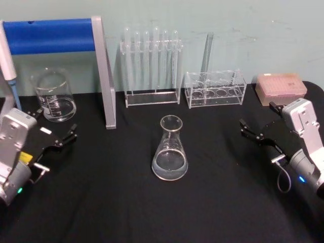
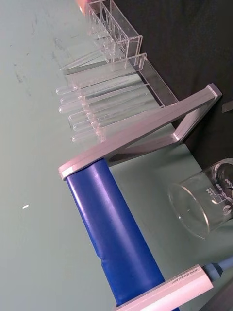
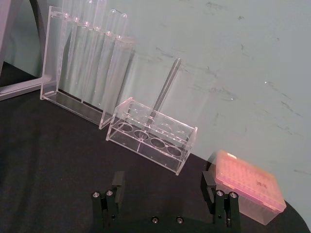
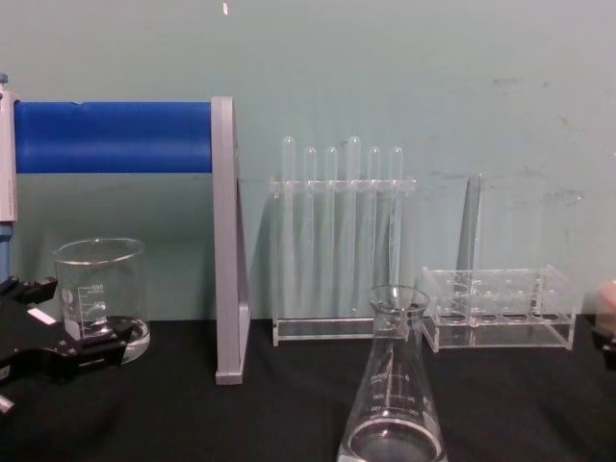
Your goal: Grasp the erlenmeyer flask with one hand, shake it three times, then place it back.
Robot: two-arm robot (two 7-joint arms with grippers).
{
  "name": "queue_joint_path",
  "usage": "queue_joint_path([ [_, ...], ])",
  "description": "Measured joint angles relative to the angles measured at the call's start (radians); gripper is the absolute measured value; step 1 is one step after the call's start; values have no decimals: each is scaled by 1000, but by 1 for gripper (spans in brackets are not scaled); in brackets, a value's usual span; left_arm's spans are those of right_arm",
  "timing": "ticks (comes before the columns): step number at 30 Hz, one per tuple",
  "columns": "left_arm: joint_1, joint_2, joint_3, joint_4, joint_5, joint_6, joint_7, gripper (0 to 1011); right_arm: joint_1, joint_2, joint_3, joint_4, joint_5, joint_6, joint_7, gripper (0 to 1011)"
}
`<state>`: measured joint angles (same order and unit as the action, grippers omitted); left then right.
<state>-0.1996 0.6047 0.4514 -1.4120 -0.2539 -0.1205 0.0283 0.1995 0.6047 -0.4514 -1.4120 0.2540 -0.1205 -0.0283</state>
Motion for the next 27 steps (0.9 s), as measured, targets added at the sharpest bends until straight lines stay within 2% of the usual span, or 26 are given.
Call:
queue_joint_path([
  [24, 0, 0, 0, 0, 0, 0, 0, 1001, 0, 0, 0, 0, 0, 0, 0, 1000],
  [27, 0, 0, 0, 0, 0, 0, 0, 1001, -5, -2, 9, -5, 1, 0, 10, 1000],
])
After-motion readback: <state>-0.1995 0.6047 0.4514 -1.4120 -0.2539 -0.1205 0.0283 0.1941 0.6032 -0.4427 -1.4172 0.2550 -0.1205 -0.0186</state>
